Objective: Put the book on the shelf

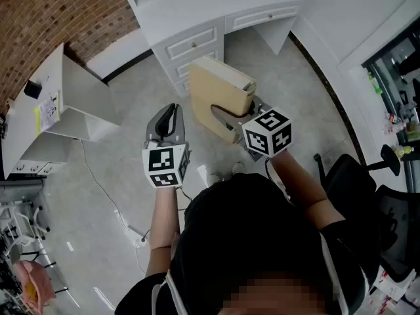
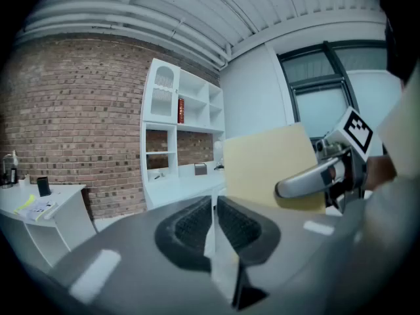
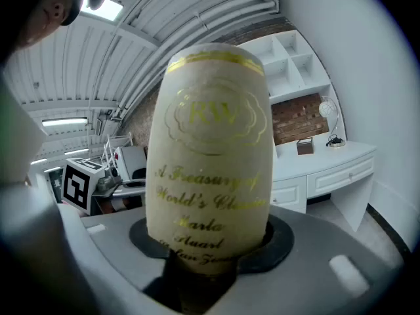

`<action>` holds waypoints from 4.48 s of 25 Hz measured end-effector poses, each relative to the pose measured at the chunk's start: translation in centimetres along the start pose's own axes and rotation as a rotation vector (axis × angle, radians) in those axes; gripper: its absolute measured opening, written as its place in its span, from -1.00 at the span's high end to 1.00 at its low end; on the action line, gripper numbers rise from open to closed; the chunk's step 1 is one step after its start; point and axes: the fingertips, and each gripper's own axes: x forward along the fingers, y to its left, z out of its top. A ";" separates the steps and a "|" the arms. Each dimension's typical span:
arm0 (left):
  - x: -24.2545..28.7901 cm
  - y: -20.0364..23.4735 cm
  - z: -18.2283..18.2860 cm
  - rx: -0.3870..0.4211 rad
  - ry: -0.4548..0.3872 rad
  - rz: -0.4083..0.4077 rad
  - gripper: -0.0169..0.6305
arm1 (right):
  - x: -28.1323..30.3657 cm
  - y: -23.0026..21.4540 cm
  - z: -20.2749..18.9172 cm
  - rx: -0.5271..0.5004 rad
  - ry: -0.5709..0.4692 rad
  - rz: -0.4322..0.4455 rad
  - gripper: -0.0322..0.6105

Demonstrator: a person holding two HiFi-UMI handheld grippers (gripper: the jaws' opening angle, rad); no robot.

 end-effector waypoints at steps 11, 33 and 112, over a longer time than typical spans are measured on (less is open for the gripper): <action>-0.1 -0.4 -1.0 -0.074 0.024 0.002 0.86 | -0.2 -0.5 -0.4 0.031 0.023 0.015 0.18; 5.6 -1.7 -0.1 -0.202 0.042 0.053 0.86 | 1.2 -5.8 2.3 -0.007 0.039 0.169 0.18; 38.8 29.8 10.0 -0.186 -0.051 0.010 0.88 | 38.8 -24.9 25.1 -0.103 -0.038 0.007 0.18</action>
